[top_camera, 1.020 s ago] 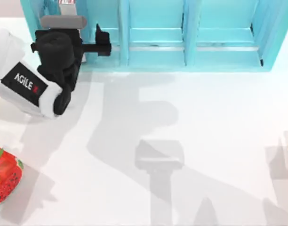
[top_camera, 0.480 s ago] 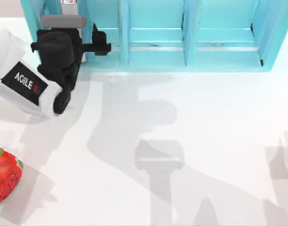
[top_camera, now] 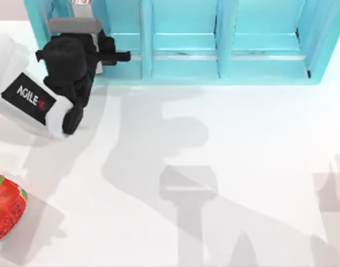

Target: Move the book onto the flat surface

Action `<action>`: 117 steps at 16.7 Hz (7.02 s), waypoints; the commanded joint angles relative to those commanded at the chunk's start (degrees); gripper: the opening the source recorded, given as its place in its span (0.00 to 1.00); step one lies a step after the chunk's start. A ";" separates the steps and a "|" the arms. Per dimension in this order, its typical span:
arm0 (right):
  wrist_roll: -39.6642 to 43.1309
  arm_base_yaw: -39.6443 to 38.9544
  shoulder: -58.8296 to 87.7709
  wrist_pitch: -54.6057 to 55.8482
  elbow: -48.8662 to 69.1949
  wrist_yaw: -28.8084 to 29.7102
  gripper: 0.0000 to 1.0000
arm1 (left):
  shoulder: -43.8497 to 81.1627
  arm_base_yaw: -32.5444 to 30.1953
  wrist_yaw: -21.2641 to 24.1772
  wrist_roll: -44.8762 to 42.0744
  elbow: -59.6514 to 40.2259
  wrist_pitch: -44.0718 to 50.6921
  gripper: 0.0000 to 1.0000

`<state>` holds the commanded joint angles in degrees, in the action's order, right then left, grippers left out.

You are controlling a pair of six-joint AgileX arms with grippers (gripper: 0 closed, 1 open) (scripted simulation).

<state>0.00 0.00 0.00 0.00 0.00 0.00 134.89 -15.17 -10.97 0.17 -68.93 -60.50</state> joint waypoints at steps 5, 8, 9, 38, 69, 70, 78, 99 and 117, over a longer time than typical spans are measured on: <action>0.00 0.00 0.00 0.00 0.00 0.00 1.00 | 0.00 0.00 0.00 0.00 0.00 0.00 0.00; 0.00 0.00 0.00 0.00 0.00 0.00 1.00 | 0.00 0.00 0.00 0.00 0.00 0.00 0.00; 0.00 0.00 0.00 0.00 0.00 0.00 1.00 | 0.00 0.00 0.00 0.00 0.00 0.00 0.00; 0.00 0.00 0.00 0.00 0.00 0.00 1.00 | -64.56 -12.02 -12.74 2.58 26.31 39.21 0.00; 0.00 0.00 0.00 0.00 0.00 0.00 1.00 | -12.53 -58.90 -61.17 143.75 -10.32 74.39 0.00; 0.00 0.00 0.00 0.00 0.00 0.00 1.00 | -12.53 -58.90 -61.17 143.75 -10.32 74.39 0.00; 0.00 0.00 0.00 0.00 0.00 0.00 1.00 | -12.62 -59.55 -61.51 145.65 -10.65 76.62 0.00; 0.00 0.00 0.00 0.00 0.00 0.00 1.00 | -9.04 -59.25 -61.22 145.43 -8.17 70.76 0.60; 0.00 0.00 0.00 0.00 0.00 0.00 1.00 | -8.04 -60.55 -61.31 148.83 -9.14 74.41 1.00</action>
<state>0.00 0.00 0.00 0.00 0.00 0.00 126.85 -75.72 -72.28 149.00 -78.07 13.90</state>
